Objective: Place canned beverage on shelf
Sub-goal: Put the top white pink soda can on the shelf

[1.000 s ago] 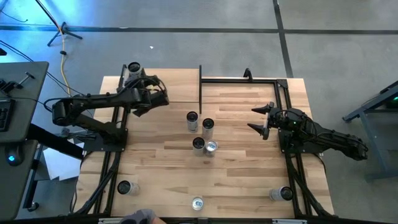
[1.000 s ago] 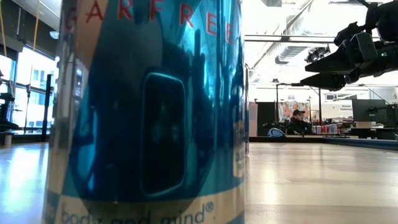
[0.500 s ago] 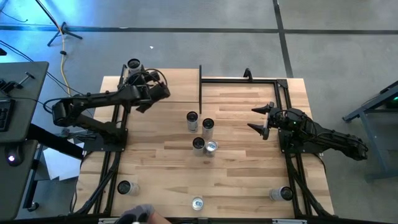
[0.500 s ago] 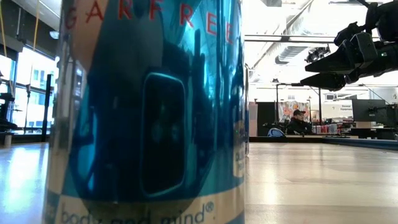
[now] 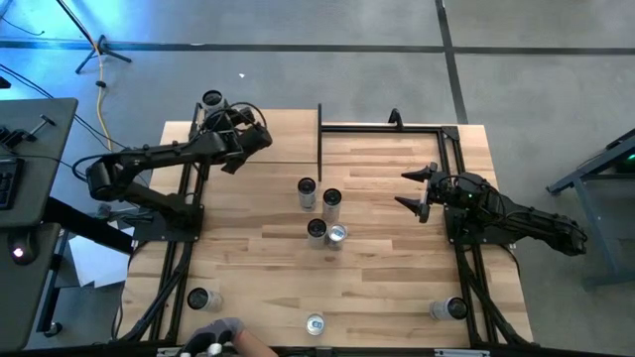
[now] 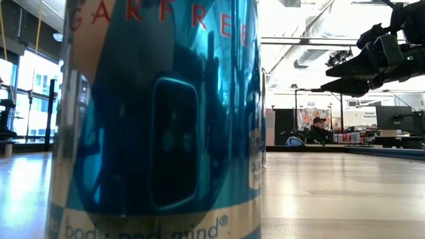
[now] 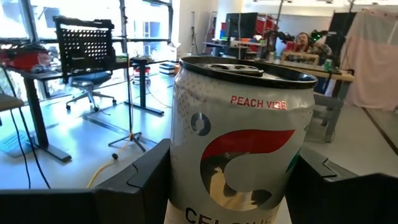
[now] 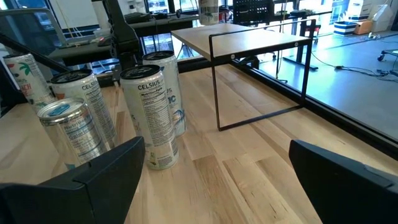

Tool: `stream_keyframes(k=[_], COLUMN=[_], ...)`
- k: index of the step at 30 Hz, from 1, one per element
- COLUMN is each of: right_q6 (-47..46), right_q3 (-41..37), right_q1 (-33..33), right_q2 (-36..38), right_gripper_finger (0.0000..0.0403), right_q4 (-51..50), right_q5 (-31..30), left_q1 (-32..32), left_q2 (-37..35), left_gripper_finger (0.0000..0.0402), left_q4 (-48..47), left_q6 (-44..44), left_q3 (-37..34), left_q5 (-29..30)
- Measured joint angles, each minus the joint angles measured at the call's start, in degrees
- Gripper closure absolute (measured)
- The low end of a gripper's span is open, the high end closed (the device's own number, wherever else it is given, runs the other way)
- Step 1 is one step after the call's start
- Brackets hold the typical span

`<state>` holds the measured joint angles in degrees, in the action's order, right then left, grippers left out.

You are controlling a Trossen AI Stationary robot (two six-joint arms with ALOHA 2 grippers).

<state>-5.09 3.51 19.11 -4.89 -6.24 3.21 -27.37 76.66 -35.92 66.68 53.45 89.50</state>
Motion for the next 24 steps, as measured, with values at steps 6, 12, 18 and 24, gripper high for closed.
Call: stream_keyframes(k=[6, 12, 18, 24], right_q6=[-0.01, 0.00, 0.00, -0.01], right_q3=[0.00, 0.00, 0.00, 0.00], right_q1=[0.00, -0.01, 0.00, 0.00], right_q2=[0.00, 0.00, 0.00, 0.00], right_gripper_finger=[0.0016, 0.0016, 0.0016, 0.0016], right_q4=[-0.02, 0.00, -0.02, -0.02], right_q5=[0.01, 0.01, -0.01, 0.00], left_q1=[-2.45, -4.42, -5.66, -6.02], left_q2=[0.00, 0.00, 1.60, 4.39], left_gripper_finger=[0.0201, 0.0201, 0.0201, 0.0201], left_q4=[0.00, -0.13, 0.26, 0.31], left_q6=[0.72, 0.65, 1.79, 3.32], left_q3=[0.00, 0.00, -0.22, -0.22], left_q5=[0.06, -0.13, -0.13, 1.51])
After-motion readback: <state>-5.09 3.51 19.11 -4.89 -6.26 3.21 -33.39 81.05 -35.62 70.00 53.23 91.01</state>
